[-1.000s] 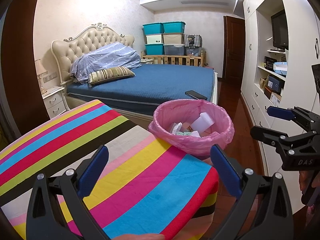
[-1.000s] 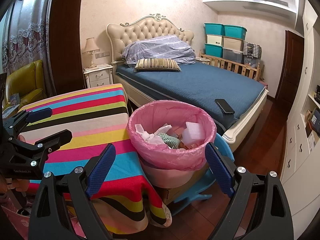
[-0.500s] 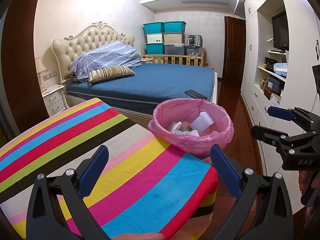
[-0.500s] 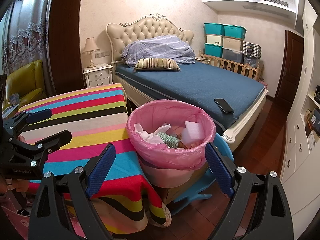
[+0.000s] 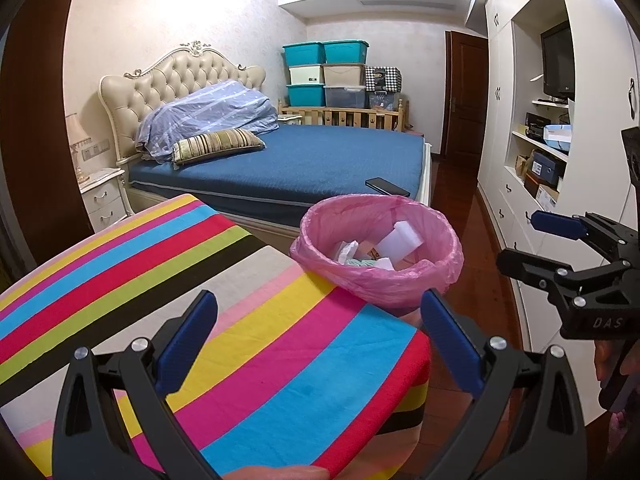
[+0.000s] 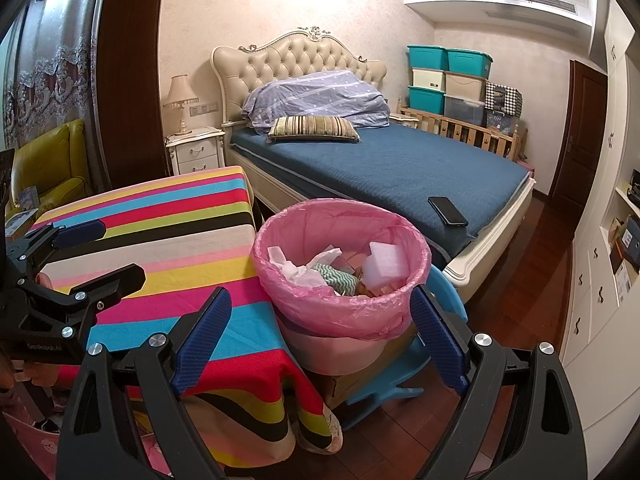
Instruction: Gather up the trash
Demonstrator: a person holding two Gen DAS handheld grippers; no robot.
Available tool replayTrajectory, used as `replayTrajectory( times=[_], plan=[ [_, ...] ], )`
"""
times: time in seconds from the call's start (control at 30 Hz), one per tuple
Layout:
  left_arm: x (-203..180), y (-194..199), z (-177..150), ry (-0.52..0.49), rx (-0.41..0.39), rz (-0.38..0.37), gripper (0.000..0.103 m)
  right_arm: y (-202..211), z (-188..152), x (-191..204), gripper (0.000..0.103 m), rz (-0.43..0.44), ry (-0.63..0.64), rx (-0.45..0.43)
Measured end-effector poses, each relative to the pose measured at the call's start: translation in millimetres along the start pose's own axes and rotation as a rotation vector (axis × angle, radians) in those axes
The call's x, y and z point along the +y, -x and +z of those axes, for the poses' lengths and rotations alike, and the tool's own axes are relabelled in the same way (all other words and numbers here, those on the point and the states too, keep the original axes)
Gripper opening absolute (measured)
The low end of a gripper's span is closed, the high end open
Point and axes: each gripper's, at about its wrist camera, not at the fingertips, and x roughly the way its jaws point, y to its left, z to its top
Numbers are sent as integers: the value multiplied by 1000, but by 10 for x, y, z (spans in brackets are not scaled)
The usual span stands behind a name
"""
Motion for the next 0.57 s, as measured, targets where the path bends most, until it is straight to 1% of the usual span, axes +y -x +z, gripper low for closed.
replayTrajectory(
  times=[0.1, 0.37, 0.57],
  plan=[
    [5, -11, -22, 11, 4, -19, 98, 3, 3, -1, 85, 1, 1, -1],
    [97, 6, -45, 45, 14, -19, 98, -5, 5, -6, 85, 0, 3, 2],
    [191, 88, -51, 55, 10, -11, 98, -23, 3, 76, 85, 4, 21, 7]
  ],
)
